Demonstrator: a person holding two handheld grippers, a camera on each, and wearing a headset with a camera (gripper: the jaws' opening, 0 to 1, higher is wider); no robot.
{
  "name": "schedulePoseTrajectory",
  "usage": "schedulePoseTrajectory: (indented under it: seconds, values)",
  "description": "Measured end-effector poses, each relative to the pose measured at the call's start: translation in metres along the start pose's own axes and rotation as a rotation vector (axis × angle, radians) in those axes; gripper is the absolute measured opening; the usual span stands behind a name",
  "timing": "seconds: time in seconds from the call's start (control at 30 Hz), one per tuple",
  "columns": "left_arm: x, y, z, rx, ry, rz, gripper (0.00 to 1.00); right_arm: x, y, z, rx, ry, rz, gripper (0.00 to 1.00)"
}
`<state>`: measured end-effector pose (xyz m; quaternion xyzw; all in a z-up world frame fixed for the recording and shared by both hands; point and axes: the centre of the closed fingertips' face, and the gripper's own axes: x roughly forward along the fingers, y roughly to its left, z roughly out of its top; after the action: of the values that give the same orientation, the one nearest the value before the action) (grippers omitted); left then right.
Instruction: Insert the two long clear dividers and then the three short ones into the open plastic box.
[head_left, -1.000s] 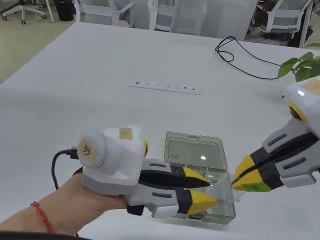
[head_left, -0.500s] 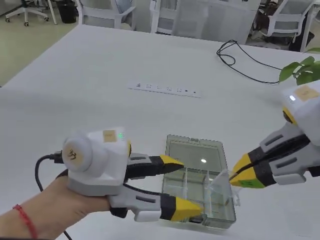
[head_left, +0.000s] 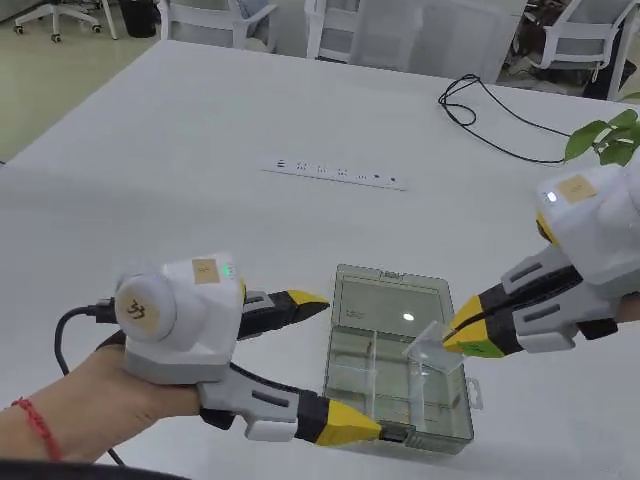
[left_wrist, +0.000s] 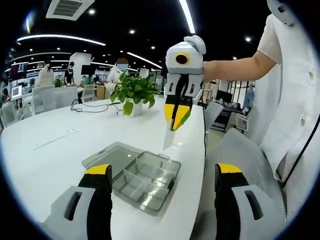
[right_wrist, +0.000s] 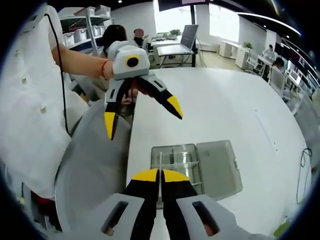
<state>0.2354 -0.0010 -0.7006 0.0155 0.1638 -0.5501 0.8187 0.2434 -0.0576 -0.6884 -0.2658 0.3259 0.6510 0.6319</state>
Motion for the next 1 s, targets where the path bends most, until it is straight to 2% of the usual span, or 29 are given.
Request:
schedulePoseTrajectory:
  seconds: [0.4,0.5,0.73,0.93,1.0]
  values:
    - [-0.001,0.005,-0.023,-0.003,0.055,0.016,0.99,0.027,-0.021,-0.014,0.038,0.000,-0.031,0.03]
    - [-0.001,0.005,-0.027,-0.006,0.065,0.014,1.00,0.035,-0.025,-0.022,0.043,0.007,-0.033,0.03]
    - [-0.002,0.004,-0.032,-0.003,0.086,0.004,1.00,0.048,-0.037,-0.038,0.053,0.014,-0.043,0.03]
    - [-0.002,0.005,-0.032,-0.007,0.083,0.007,1.00,0.051,-0.036,-0.040,0.049,0.020,-0.039,0.03]
    - [-0.002,0.005,-0.033,-0.006,0.084,0.008,1.00,0.052,-0.041,-0.043,0.048,0.021,-0.042,0.03]
